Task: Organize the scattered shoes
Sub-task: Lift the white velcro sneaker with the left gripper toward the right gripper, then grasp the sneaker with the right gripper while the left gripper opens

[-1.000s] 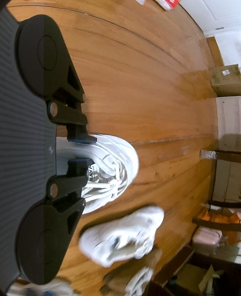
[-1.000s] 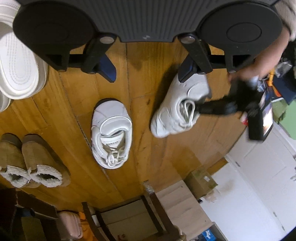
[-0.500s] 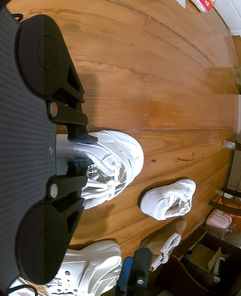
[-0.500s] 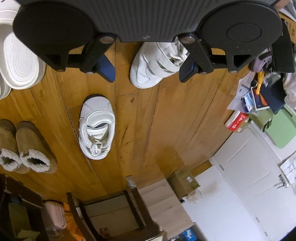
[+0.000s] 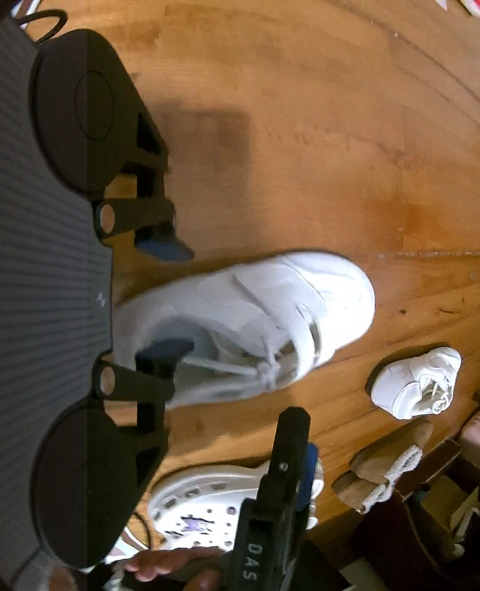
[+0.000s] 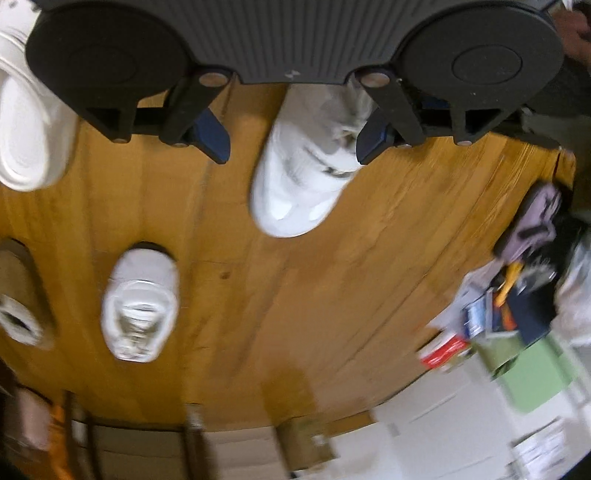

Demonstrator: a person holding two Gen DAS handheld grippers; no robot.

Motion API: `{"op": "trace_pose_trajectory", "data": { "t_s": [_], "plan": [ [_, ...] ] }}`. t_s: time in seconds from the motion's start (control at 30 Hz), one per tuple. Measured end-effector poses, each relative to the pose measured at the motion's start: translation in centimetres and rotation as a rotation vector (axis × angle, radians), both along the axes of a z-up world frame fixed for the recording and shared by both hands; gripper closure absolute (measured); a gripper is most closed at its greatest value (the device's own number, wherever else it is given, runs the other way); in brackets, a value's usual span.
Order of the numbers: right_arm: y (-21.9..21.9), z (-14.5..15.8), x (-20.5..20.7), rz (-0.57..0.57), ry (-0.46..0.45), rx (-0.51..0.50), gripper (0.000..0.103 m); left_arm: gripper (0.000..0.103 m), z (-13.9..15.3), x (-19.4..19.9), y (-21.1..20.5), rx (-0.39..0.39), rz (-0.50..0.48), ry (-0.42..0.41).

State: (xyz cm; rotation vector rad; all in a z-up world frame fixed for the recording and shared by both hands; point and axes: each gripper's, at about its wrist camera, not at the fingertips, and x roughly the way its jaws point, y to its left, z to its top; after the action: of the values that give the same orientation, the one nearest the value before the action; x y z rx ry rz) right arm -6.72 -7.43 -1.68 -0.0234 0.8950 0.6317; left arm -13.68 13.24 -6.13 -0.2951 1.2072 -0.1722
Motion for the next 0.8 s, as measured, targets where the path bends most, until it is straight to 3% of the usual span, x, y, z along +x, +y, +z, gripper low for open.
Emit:
{"op": "trace_pose_trajectory", "data": {
  "t_s": [0.2,0.33,0.4,0.53,0.67,0.73,0.8],
  "plan": [
    [2.3,-1.3,-1.7,0.131,-0.041,-0.071,0.031,0.044,-1.4,0.0,2.0,-0.014,0.054,0.074],
    [3.2,-2.3,-2.8,0.149,-0.061,-0.136,0.031,0.044,-1.0,-0.1,2.9,-0.035,0.078,0.057],
    [3.8,-2.8,-3.5,0.173,-0.135,-0.254,0.031,0.043,-0.8,-0.1,3.2,-0.024,0.075,0.042],
    [4.9,-3.0,-4.6,0.246,-0.244,-0.355,0.030,0.043,-1.1,0.3,3.5,-0.008,0.077,0.056],
    [5.6,-2.3,-5.8,0.479,-0.308,-0.374,0.028,0.043,-0.5,-0.1,3.7,-0.019,0.062,0.039],
    [5.8,-1.6,-6.0,0.601,-0.329,-0.434,0.028,0.043,-0.3,-0.3,3.7,-0.006,0.055,0.027],
    [5.8,-1.2,-5.8,0.647,-0.353,-0.490,0.028,0.043,-0.4,-0.3,3.8,0.000,0.059,0.029]
  ]
}}
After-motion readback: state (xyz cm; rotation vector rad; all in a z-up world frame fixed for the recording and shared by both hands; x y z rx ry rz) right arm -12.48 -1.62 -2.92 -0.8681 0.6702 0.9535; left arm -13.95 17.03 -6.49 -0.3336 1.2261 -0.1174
